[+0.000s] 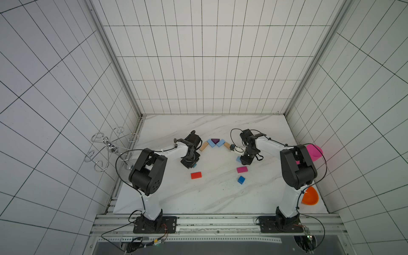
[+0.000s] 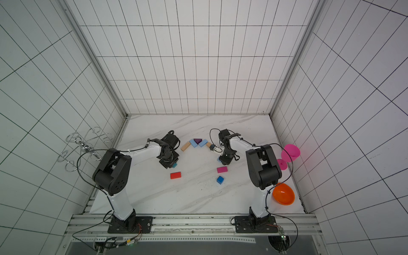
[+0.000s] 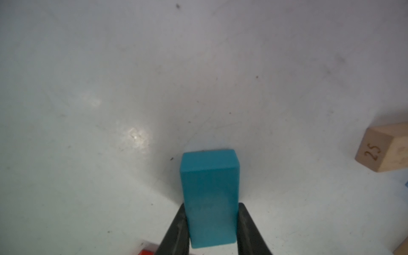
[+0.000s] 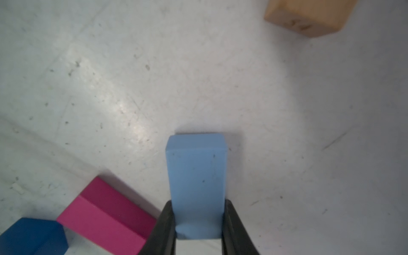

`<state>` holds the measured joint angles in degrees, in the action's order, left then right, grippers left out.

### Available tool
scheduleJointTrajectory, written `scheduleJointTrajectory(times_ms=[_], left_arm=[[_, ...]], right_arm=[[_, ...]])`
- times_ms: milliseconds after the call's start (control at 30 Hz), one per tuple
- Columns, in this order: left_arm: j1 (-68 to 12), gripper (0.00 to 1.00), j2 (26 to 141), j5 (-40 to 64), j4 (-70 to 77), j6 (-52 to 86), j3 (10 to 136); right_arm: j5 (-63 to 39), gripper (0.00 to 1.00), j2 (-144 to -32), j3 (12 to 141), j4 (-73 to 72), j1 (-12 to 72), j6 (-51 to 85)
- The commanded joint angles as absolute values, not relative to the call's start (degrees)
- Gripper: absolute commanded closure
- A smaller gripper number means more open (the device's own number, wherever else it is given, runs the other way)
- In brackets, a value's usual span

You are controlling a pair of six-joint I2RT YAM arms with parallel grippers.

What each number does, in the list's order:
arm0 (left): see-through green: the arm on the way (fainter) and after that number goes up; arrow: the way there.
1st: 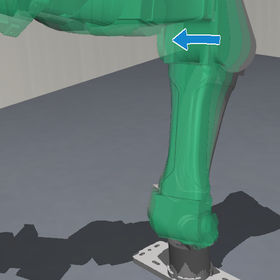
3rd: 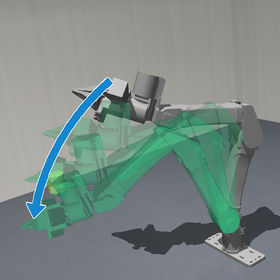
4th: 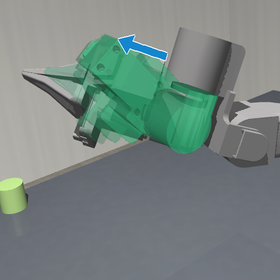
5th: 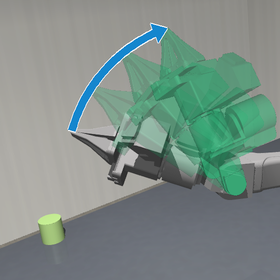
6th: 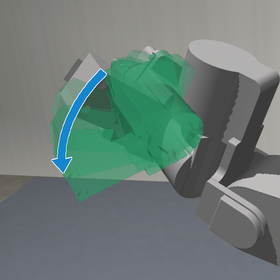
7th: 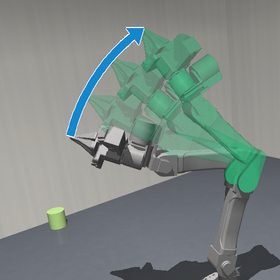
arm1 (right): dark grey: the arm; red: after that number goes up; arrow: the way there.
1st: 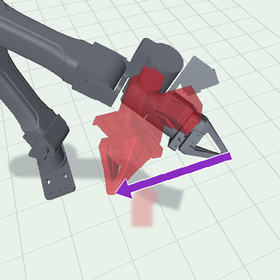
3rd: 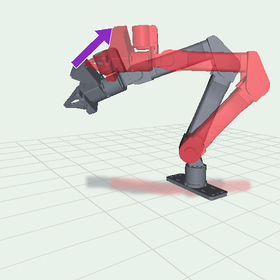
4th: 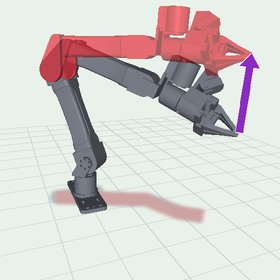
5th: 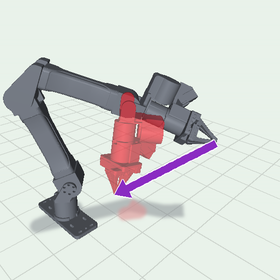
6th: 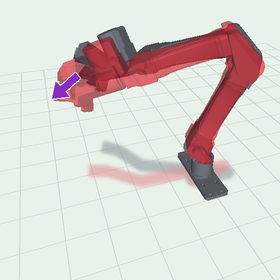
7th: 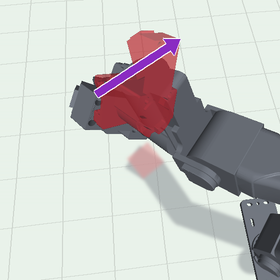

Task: Assemble a heart with building blocks
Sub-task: Pick up the building block from the center of the board, then assemble the building block at the center of the board.

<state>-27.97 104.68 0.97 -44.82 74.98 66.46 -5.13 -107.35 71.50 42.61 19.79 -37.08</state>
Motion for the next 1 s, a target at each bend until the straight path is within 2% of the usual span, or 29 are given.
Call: scheduleJointTrajectory(times_ms=[0,167,267,333,533,967], left_arm=[[-30.30,0.71,103.23,-3.01,-49.66,73.53,65.97],[-34.77,0.72,102.00,-4.61,-52.44,76.76,68.56],[-37.53,0.74,102.98,-5.05,-53.44,79.82,71.19],[-38.68,0.74,104.04,-4.80,-52.98,81.79,72.45],[-40.39,0.74,110.16,-4.13,-53.29,85.22,78.82],[-41.09,0.75,121.93,-4.34,-56.91,89.29,91.81]], right_arm=[[-8.26,1.00,-101.84,71.28,42.32,18.16,-31.03],[-5.50,1.00,-96.33,72.60,39.47,17.75,-15.66],[-2.45,1.00,-97.19,77.29,45.83,17.62,-2.30],[-4.79,1.00,-97.71,78.60,49.62,17.43,1.52],[-4.87,1.00,-90.63,71.00,45.57,17.38,5.56],[-3.08,1.00,-87.56,71.59,49.47,17.31,3.54]])
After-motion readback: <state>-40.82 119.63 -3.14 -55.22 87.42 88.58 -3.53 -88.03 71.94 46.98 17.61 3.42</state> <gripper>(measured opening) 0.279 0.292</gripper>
